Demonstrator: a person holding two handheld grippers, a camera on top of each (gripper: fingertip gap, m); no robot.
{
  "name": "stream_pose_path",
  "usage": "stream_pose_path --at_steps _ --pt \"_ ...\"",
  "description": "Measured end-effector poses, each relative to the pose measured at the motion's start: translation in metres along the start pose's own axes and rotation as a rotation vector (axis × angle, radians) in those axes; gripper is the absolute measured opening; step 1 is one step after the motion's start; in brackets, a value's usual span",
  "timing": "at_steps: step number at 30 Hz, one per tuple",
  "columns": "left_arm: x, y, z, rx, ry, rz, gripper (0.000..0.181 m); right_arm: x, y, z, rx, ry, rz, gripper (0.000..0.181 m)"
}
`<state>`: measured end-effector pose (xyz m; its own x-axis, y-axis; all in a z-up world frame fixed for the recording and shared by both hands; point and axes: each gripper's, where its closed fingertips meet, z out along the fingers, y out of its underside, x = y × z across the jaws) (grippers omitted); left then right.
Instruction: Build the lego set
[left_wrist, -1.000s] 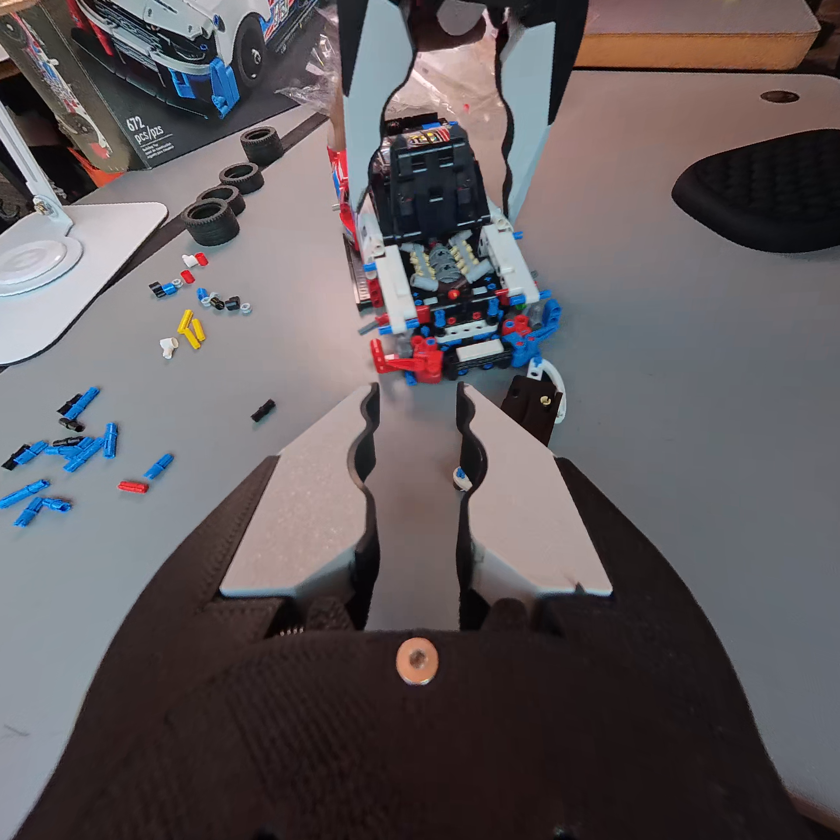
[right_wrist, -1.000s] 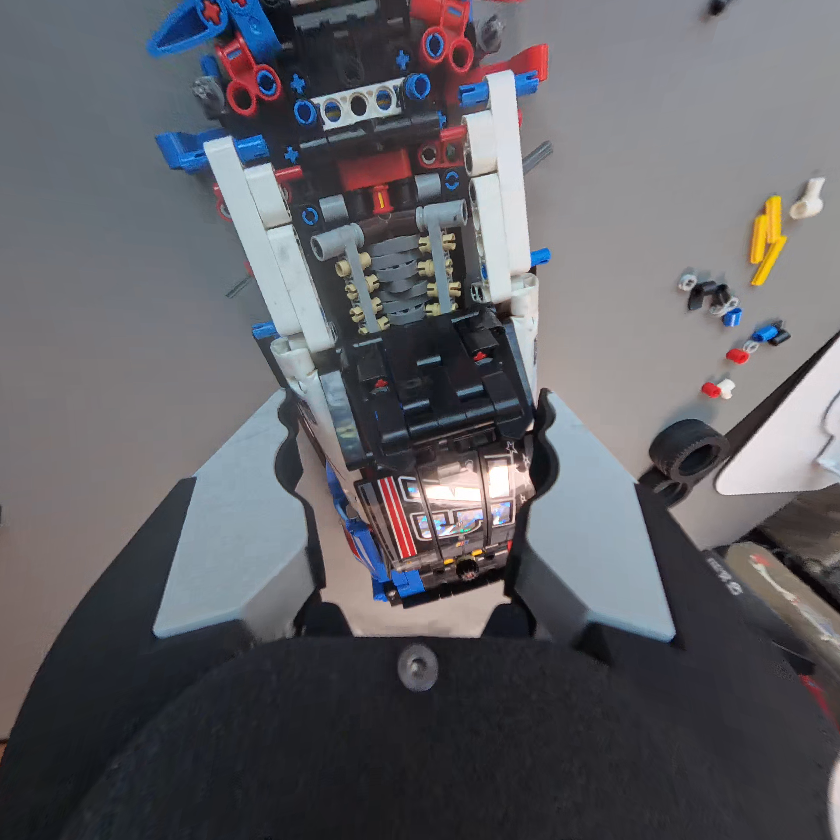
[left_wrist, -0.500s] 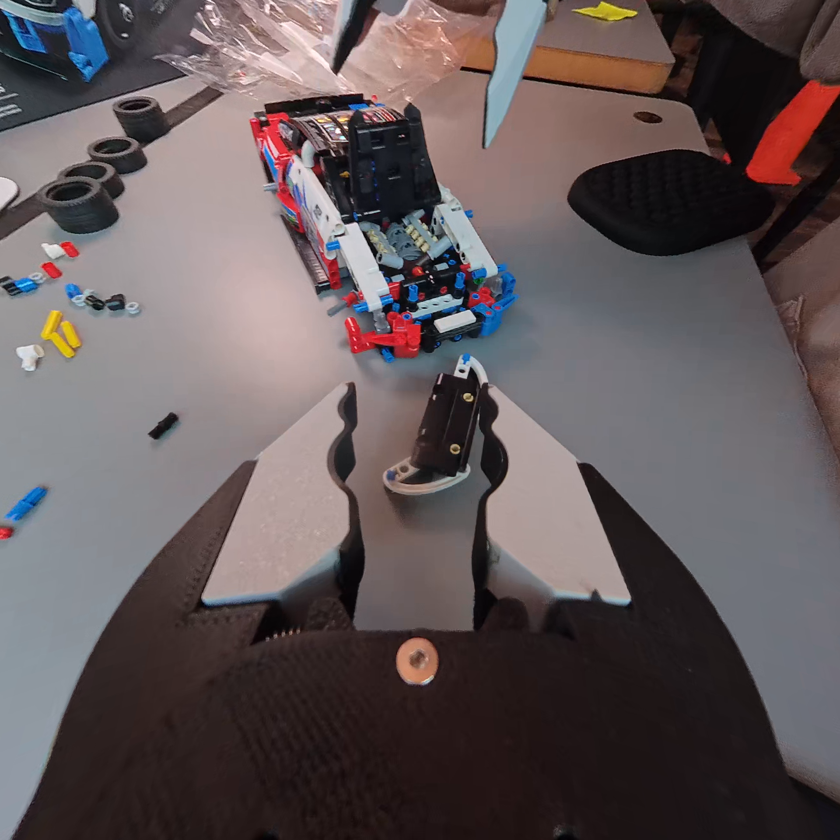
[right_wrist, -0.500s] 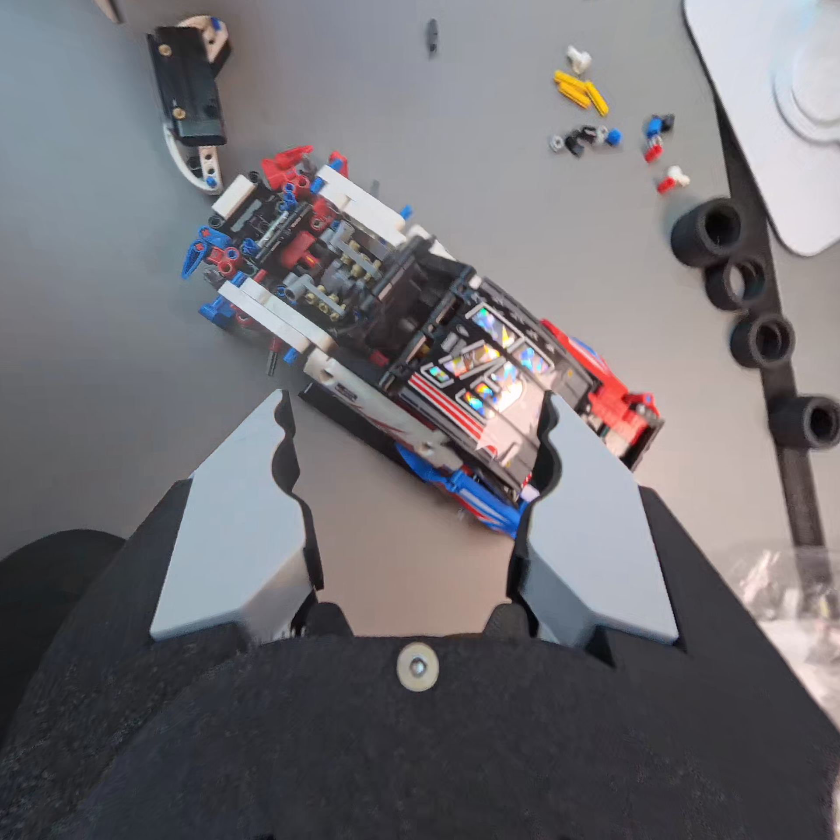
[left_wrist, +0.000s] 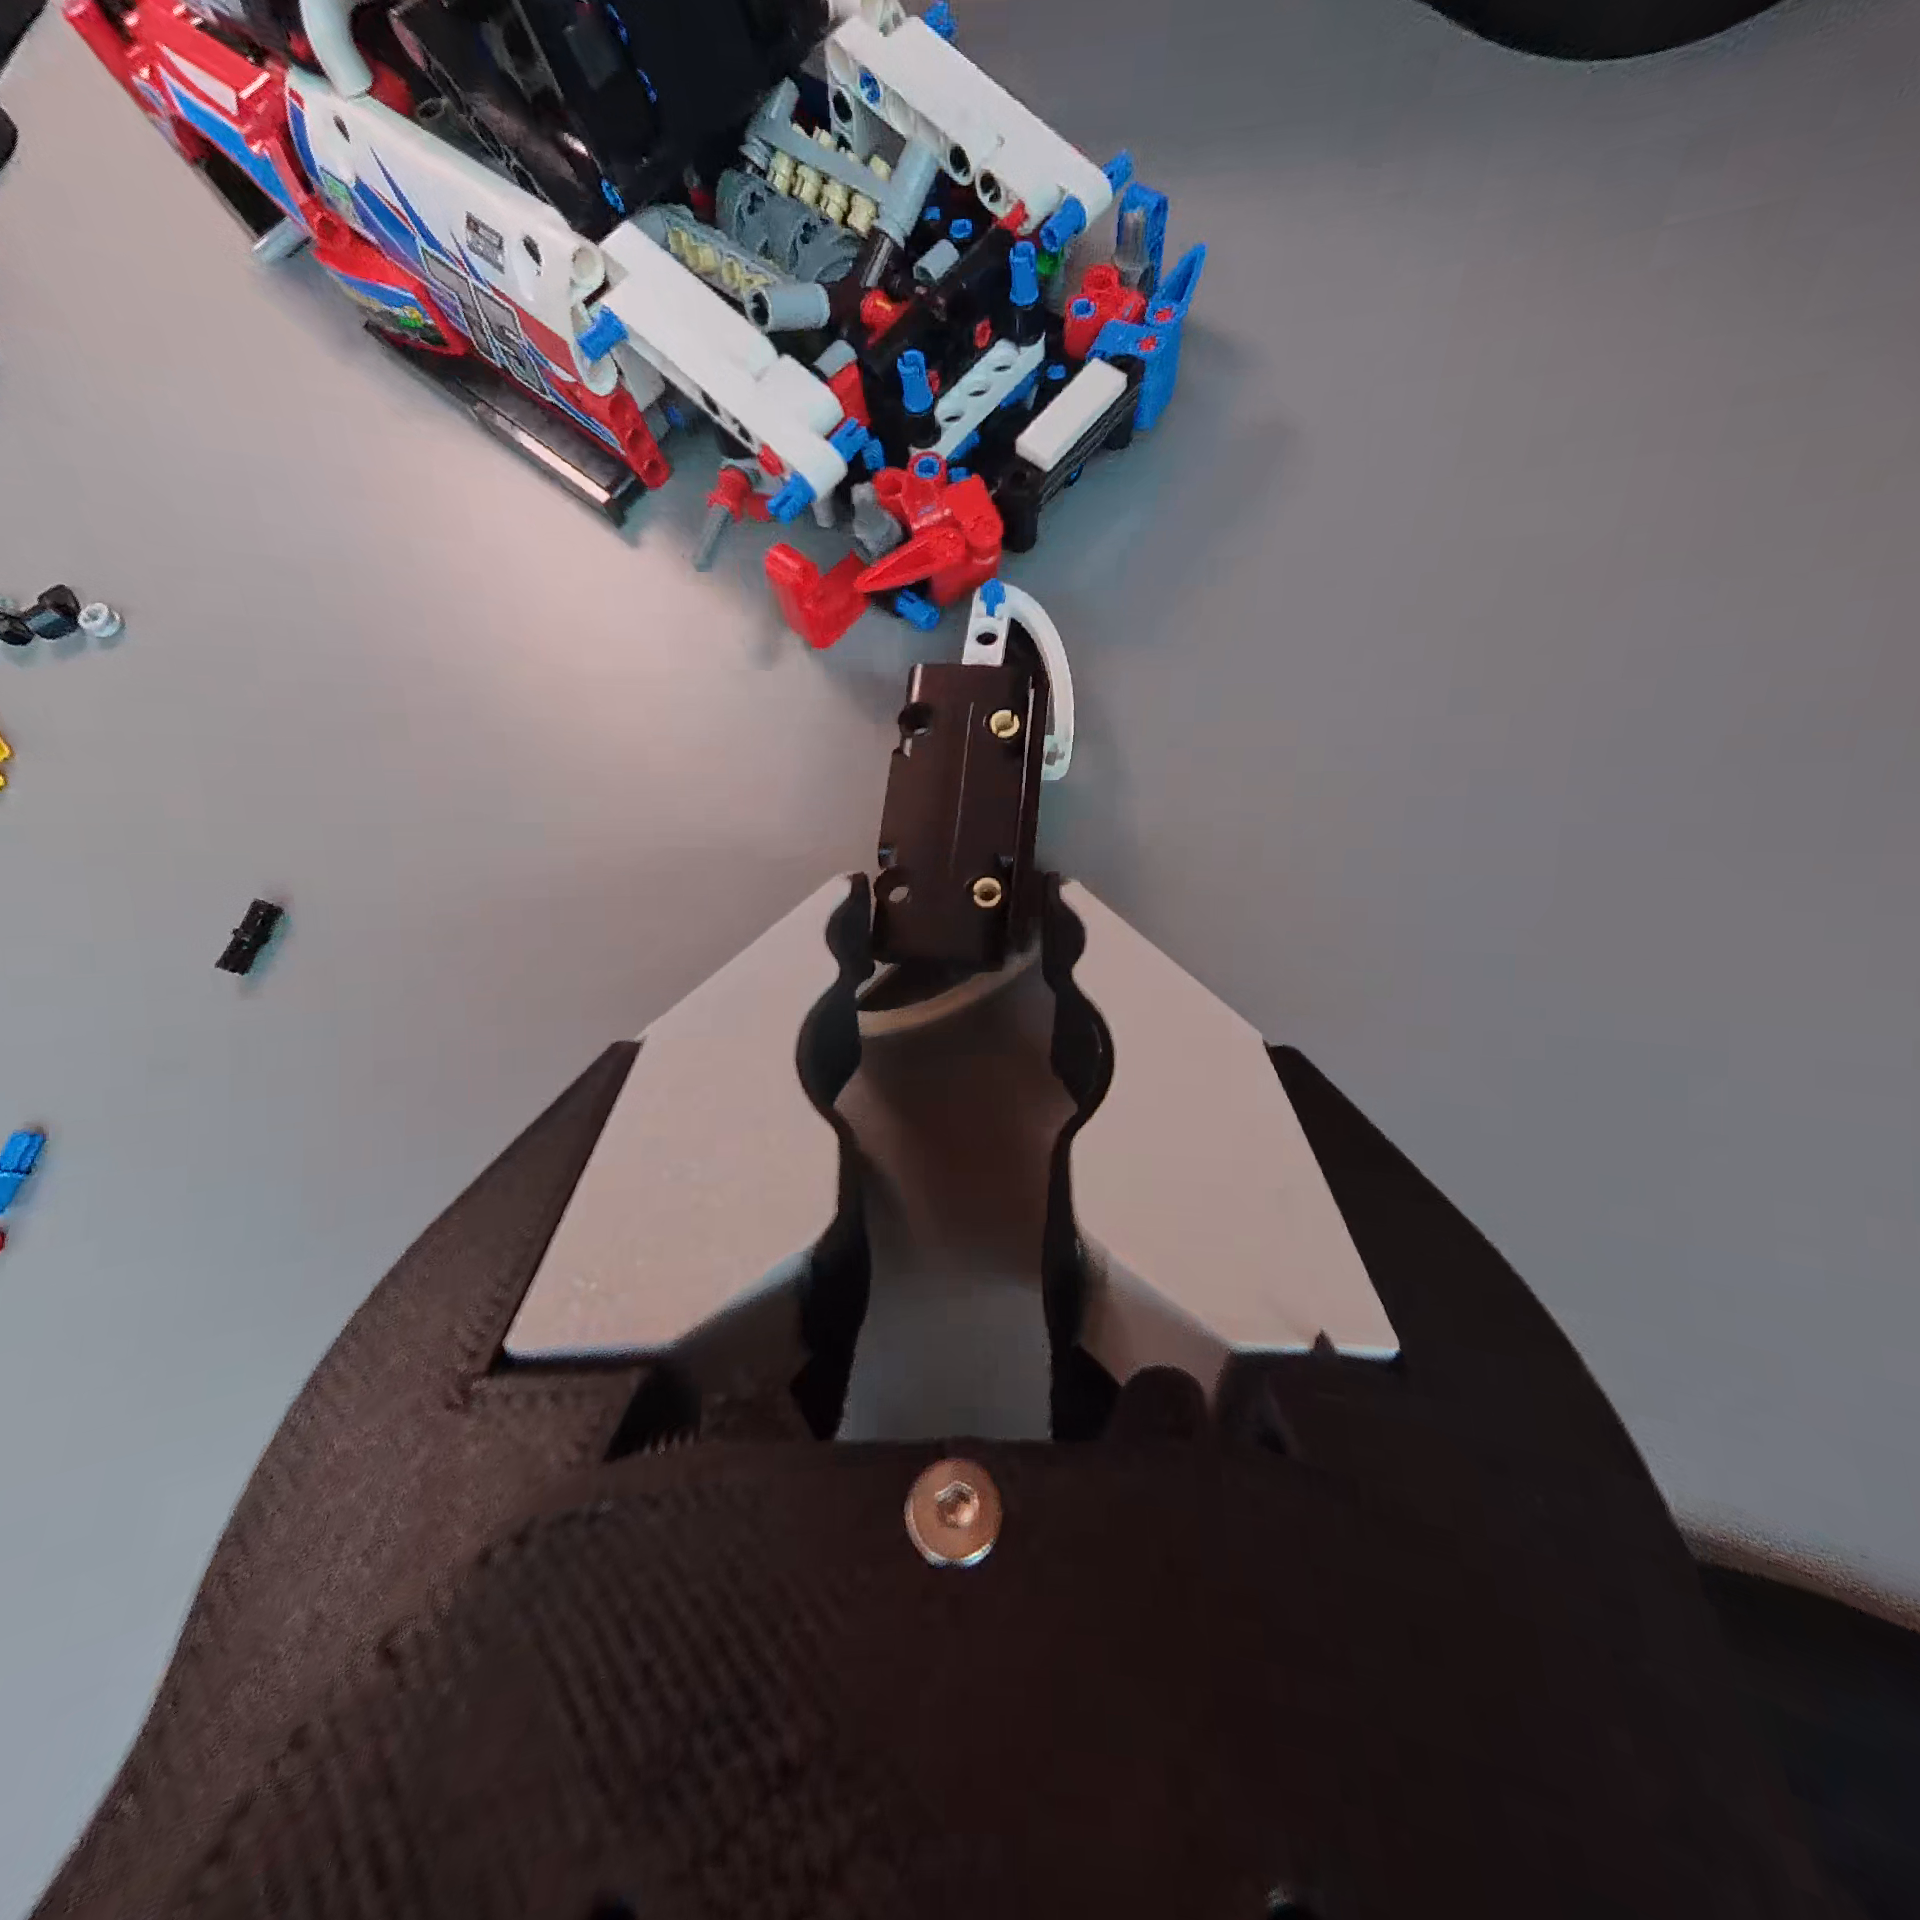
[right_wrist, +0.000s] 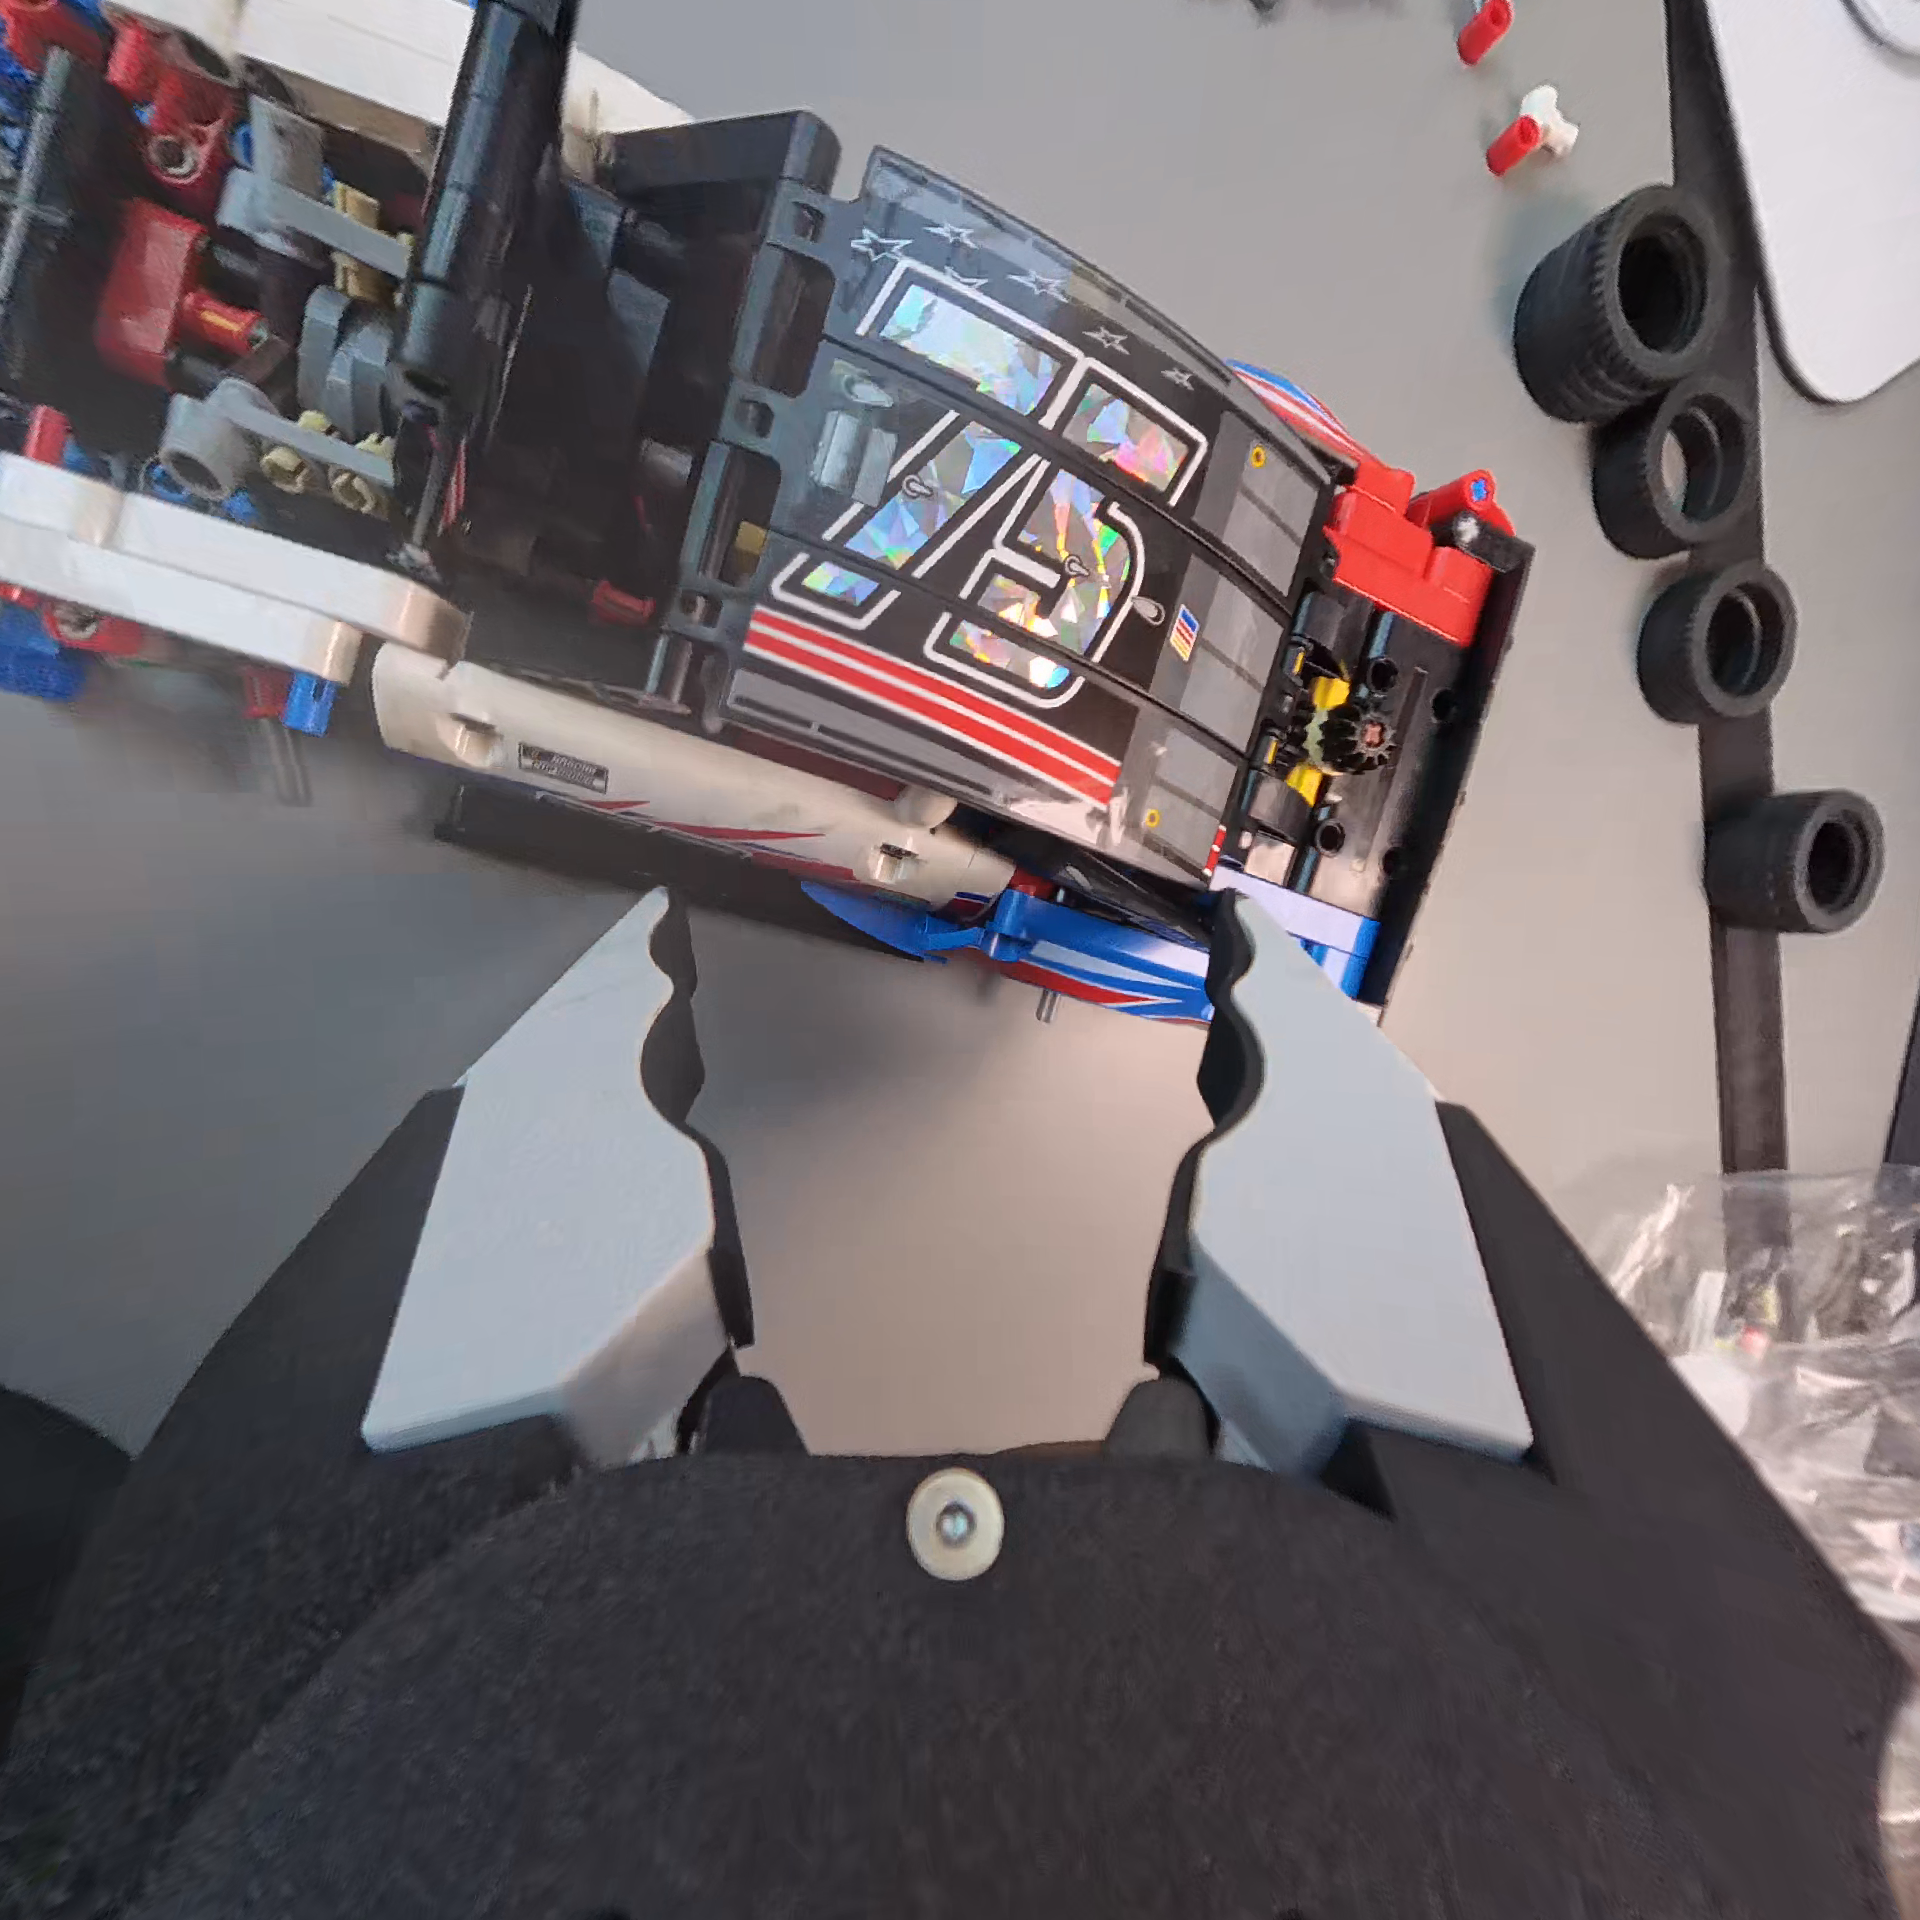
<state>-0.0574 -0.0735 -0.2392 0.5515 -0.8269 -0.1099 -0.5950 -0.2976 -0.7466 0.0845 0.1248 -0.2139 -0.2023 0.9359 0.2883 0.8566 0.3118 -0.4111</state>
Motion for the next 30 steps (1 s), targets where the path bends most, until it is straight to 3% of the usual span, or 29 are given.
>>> stream_pose_path --at_steps 6,13,21,27,30 --pt "-0.005 0.01 -0.012 -0.035 -0.019 0.009 0.03 0.01 -0.031 0.02 -0.023 -0.04 -0.151 0.093" --pt "-0.016 0.003 -0.036 0.076 -0.059 -0.047 0.027 0.014 -0.065 0.038 -0.008 -0.067 -0.273 0.094" --pt "-0.021 -0.011 -0.051 0.202 -0.069 -0.068 0.026 0.019 -0.084 0.048 -0.033 -0.084 -0.392 0.094" --pt "-0.019 -0.033 -0.06 0.316 -0.087 -0.031 0.026 0.019 -0.087 0.001 0.15 -0.045 -0.202 0.089" --pt "-0.012 -0.052 -0.065 0.401 -0.075 -0.002 0.026 -0.013 -0.1 -0.036 0.345 -0.089 -0.087 0.076"
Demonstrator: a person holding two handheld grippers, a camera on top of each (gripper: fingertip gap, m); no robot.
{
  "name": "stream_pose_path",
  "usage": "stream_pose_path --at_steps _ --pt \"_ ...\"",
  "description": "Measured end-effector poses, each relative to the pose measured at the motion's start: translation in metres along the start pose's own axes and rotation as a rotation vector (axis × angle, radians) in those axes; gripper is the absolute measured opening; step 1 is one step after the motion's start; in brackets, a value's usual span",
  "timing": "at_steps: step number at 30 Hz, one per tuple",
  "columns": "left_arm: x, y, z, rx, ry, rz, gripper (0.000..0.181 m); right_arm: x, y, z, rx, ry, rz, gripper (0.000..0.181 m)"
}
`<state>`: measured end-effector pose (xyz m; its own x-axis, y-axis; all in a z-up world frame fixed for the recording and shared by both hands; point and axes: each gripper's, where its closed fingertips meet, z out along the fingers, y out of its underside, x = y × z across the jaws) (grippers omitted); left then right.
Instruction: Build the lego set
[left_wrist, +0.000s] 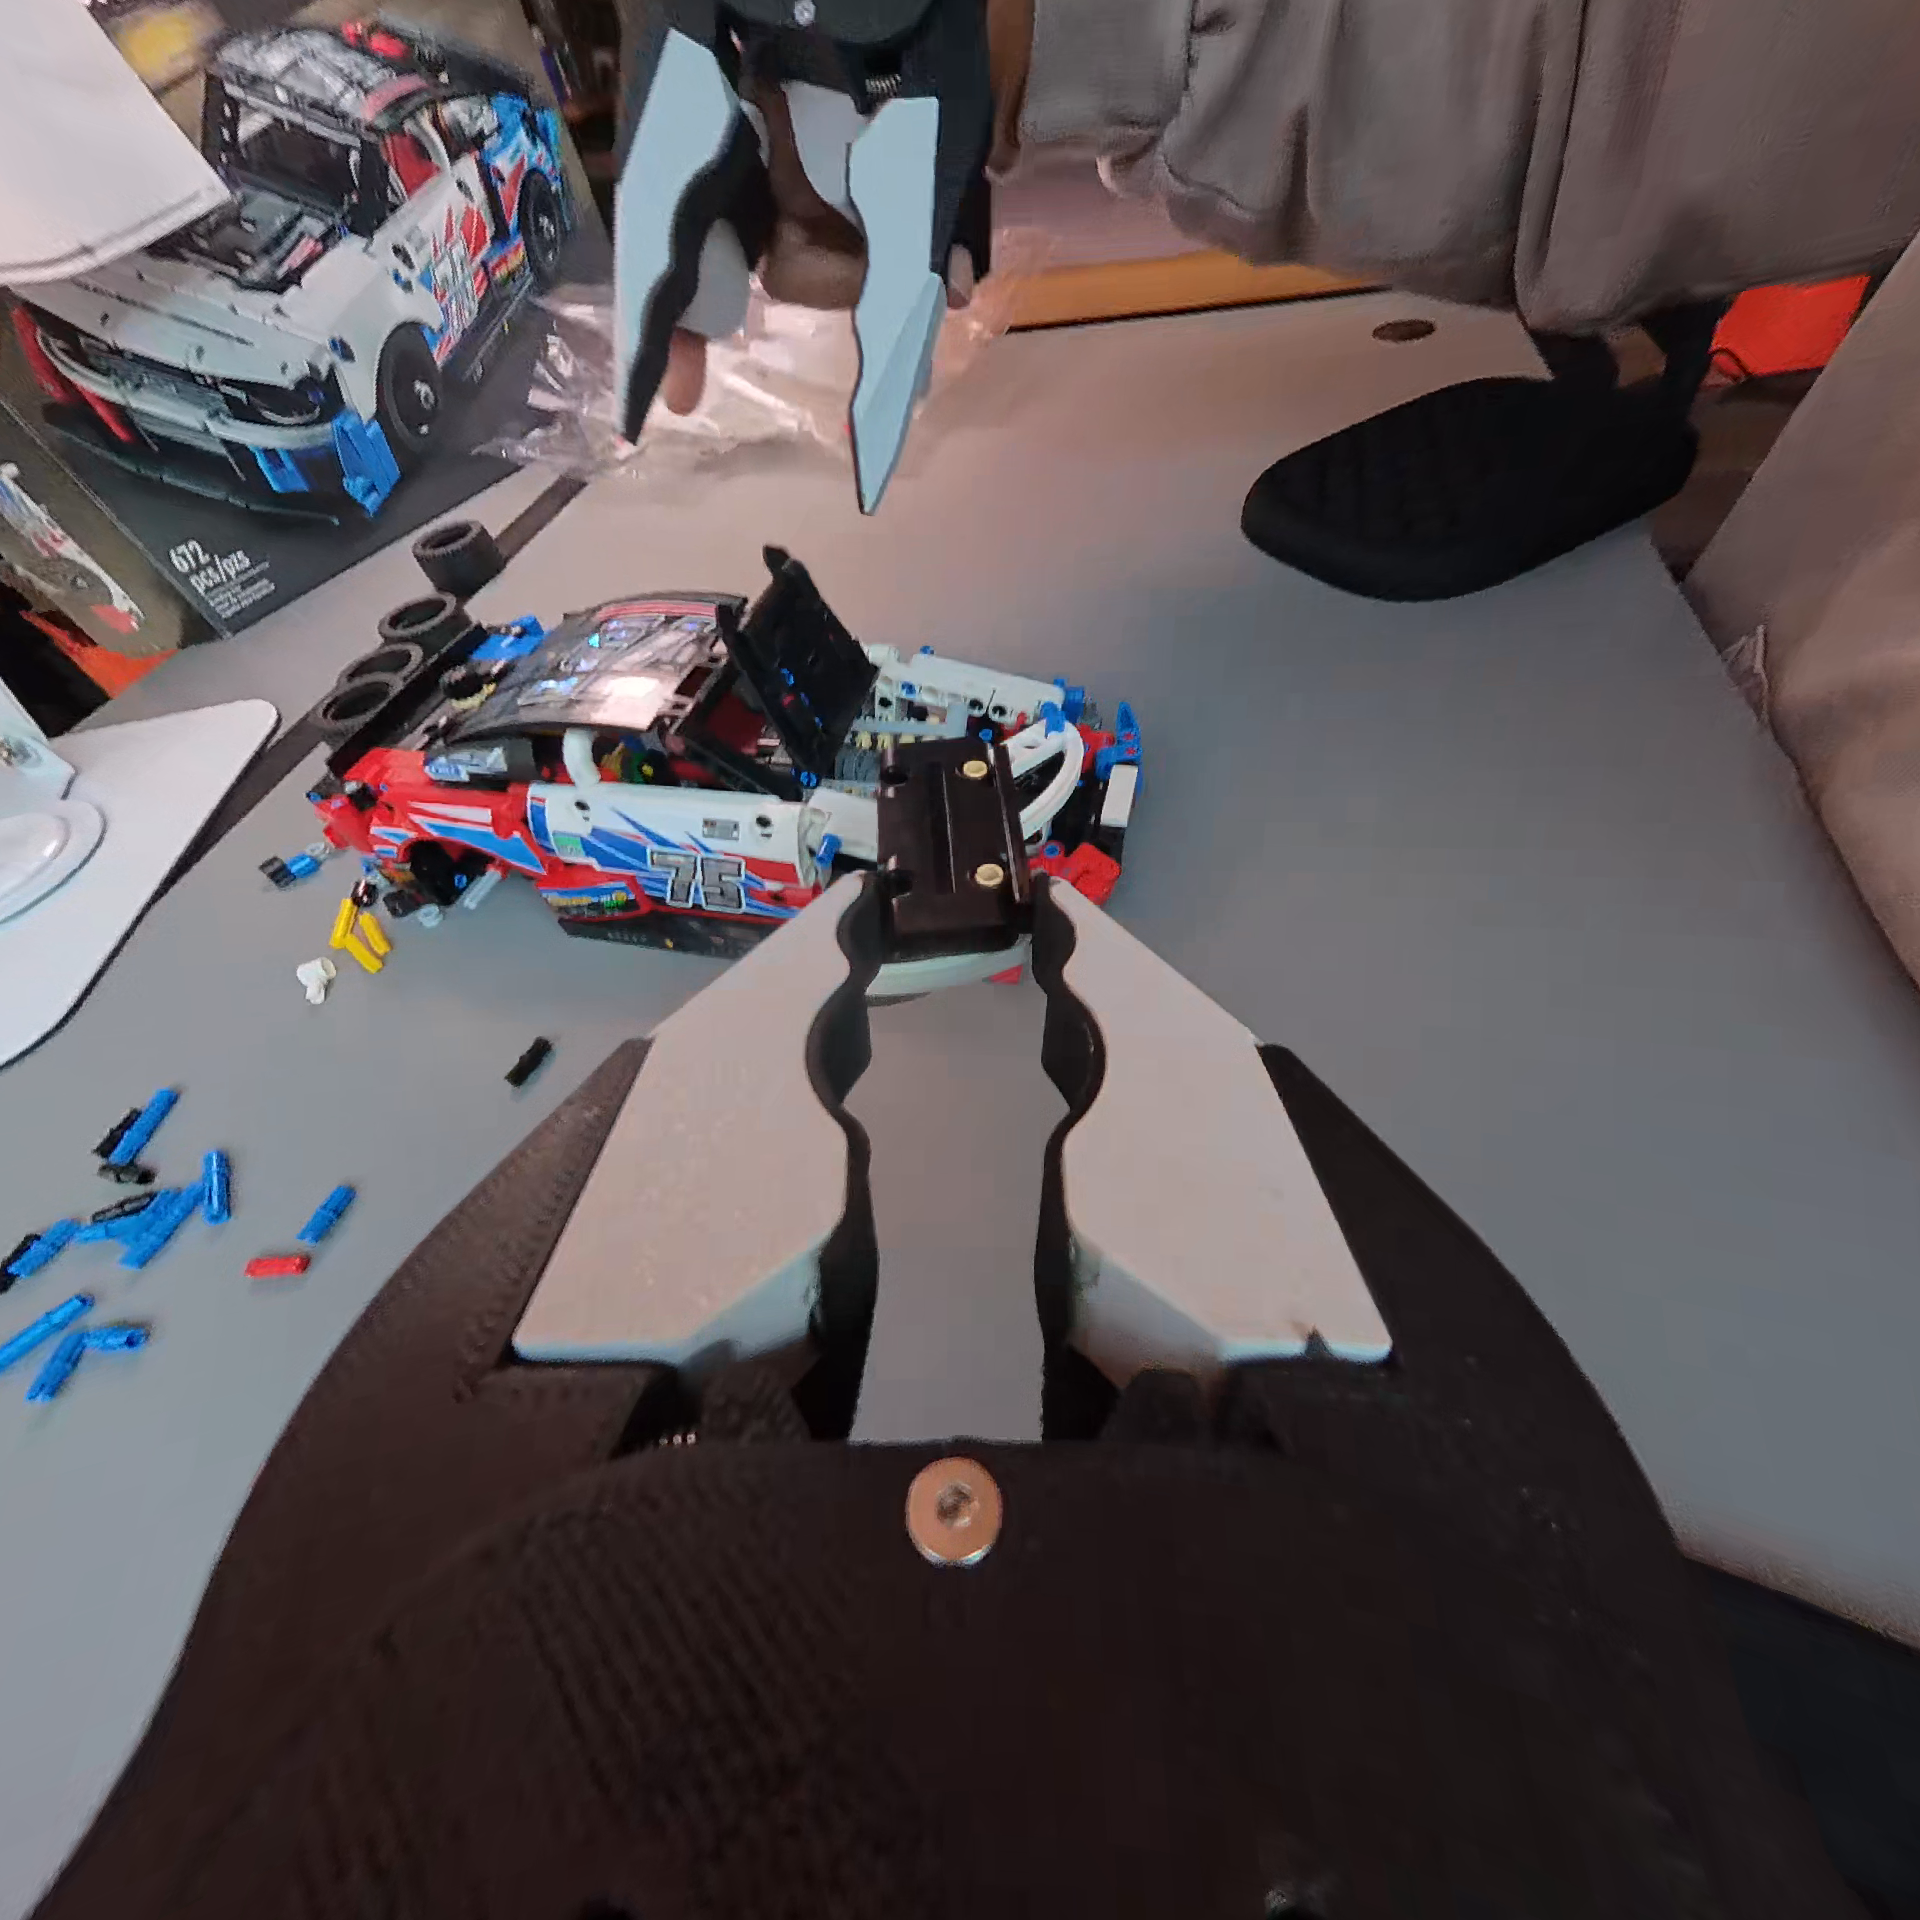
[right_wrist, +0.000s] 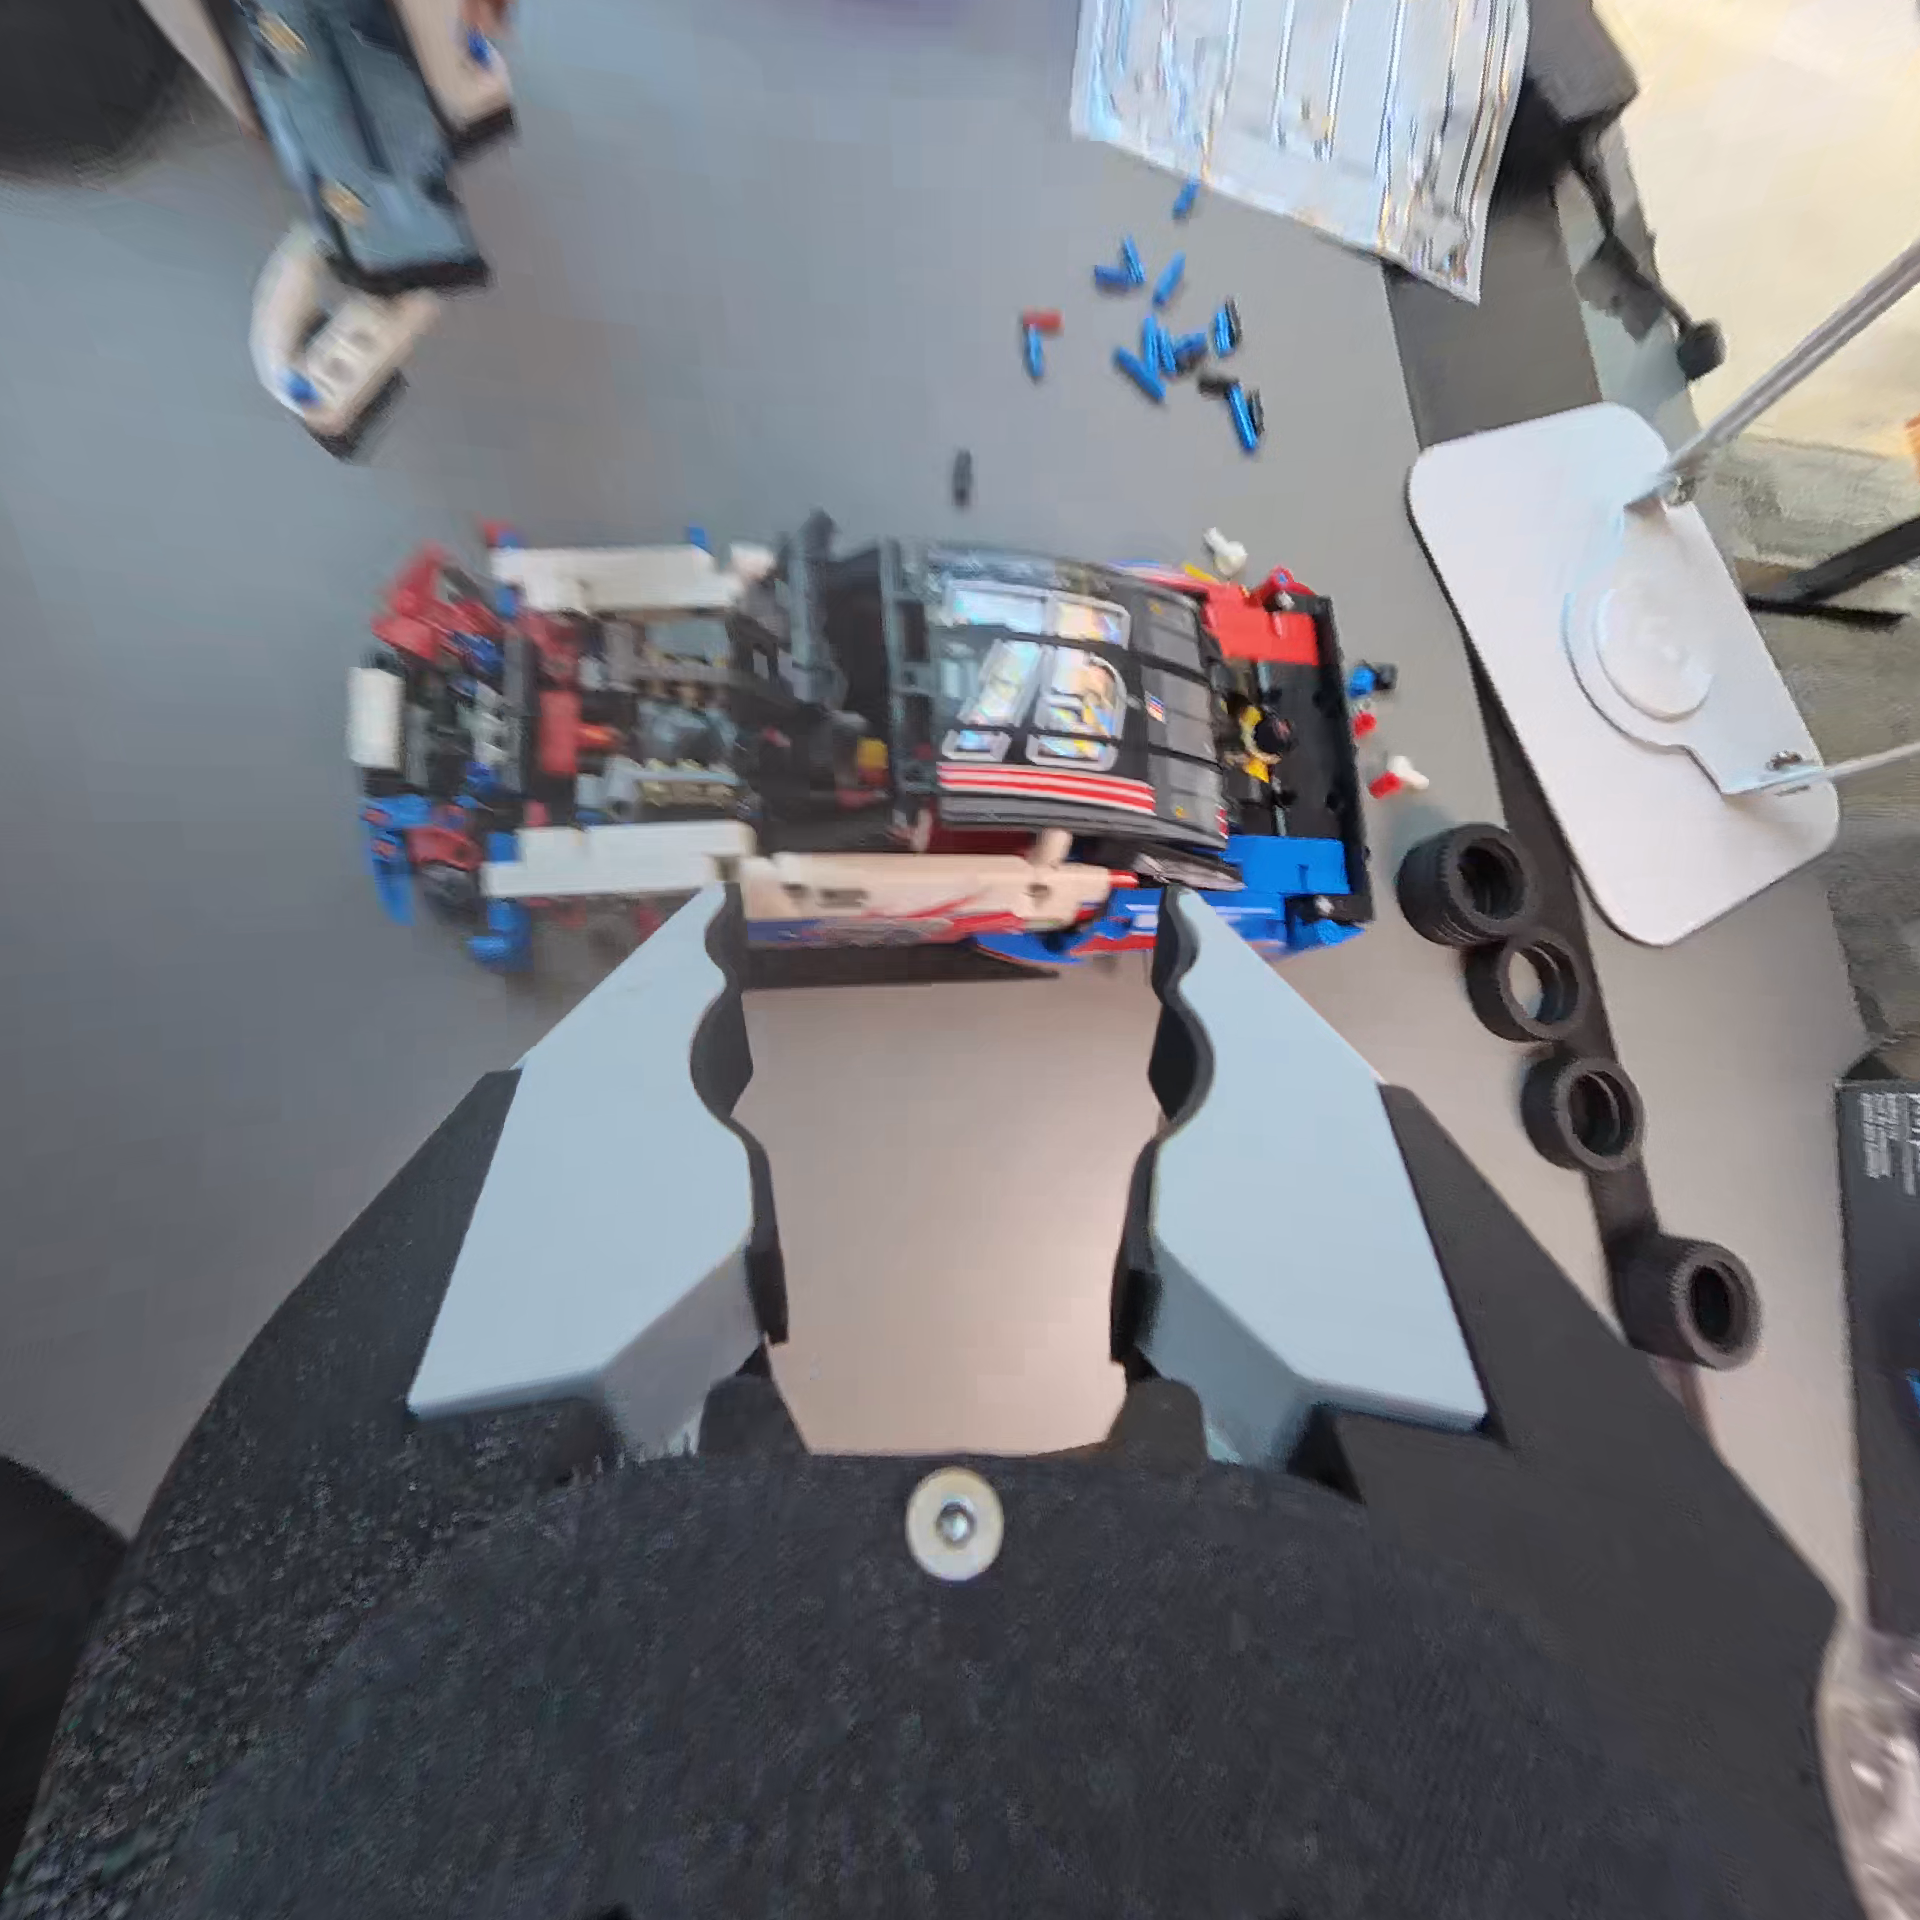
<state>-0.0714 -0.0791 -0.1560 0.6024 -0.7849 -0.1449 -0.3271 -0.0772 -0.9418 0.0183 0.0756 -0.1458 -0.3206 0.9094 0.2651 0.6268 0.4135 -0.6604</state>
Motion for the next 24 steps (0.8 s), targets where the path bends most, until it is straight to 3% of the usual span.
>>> stream_pose_path --at_steps 4,9,11,15,24 --pt "0.015 -0.019 0.013 0.059 0.049 0.034 0.026 -0.075 -0.035 -0.011 0.219 -0.1 0.053 0.06" --pt "0.03 -0.026 0.033 0.061 0.072 0.063 0.026 -0.134 -0.049 0.01 0.291 -0.148 0.087 0.068" --pt "0.034 -0.024 0.04 0.042 0.072 0.068 0.026 -0.142 -0.053 0.018 0.305 -0.135 0.108 0.061" --pt "0.041 -0.019 0.045 0.015 0.096 0.067 0.026 -0.146 -0.041 0.022 0.298 -0.136 0.027 0.016" --pt "0.068 0.003 0.051 -0.065 0.242 0.034 0.027 -0.167 -0.016 0.027 0.251 -0.253 0.025 0.012"
